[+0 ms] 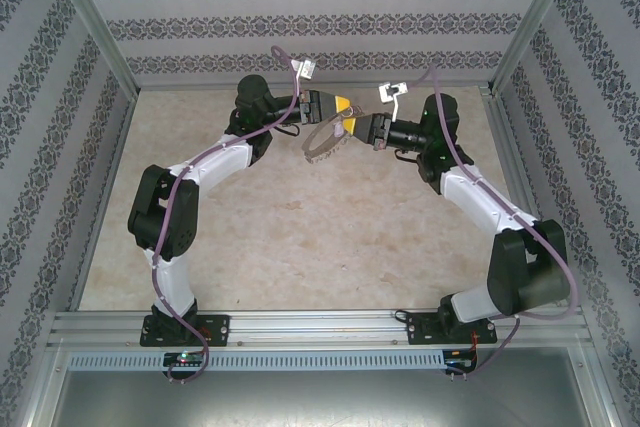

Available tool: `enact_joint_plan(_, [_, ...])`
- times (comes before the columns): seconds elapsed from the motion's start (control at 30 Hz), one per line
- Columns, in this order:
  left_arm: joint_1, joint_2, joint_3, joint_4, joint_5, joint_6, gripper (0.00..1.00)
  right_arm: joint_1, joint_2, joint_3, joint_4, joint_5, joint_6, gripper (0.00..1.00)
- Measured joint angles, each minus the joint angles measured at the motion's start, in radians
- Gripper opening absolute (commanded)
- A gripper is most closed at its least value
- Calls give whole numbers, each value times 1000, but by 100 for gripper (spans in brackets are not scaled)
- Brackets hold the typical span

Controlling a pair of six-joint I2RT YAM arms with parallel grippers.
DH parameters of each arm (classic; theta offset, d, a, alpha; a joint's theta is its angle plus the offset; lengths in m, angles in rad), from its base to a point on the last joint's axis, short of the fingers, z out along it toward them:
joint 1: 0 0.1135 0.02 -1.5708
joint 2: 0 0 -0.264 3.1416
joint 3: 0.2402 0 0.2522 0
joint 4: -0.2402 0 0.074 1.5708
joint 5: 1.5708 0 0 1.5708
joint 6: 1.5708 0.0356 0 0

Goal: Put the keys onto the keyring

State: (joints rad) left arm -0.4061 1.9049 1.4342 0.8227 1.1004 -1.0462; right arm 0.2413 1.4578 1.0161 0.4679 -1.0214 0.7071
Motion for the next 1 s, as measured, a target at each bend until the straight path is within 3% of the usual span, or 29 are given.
enact_joint_plan(0.27, [11, 0, -32, 40, -36, -22, 0, 34, 52, 37, 5, 31, 4, 0])
enact_joint_plan(0.33, [11, 0, -35, 43, -40, -26, 0, 36, 55, 38, 9, 37, 12, 17])
enact_joint_plan(0.47, [8, 0, -35, 47, -48, -30, 0, 35, 49, 37, 17, 35, 30, 31])
enact_joint_plan(0.8, [-5, 10, -35, 63, -48, -53, 0, -75, -167, -77, 16, 35, 46, 36])
enact_joint_plan(1.0, [-5, 25, -35, 73, -59, -74, 0, -84, -187, -103, 27, 90, 95, 40])
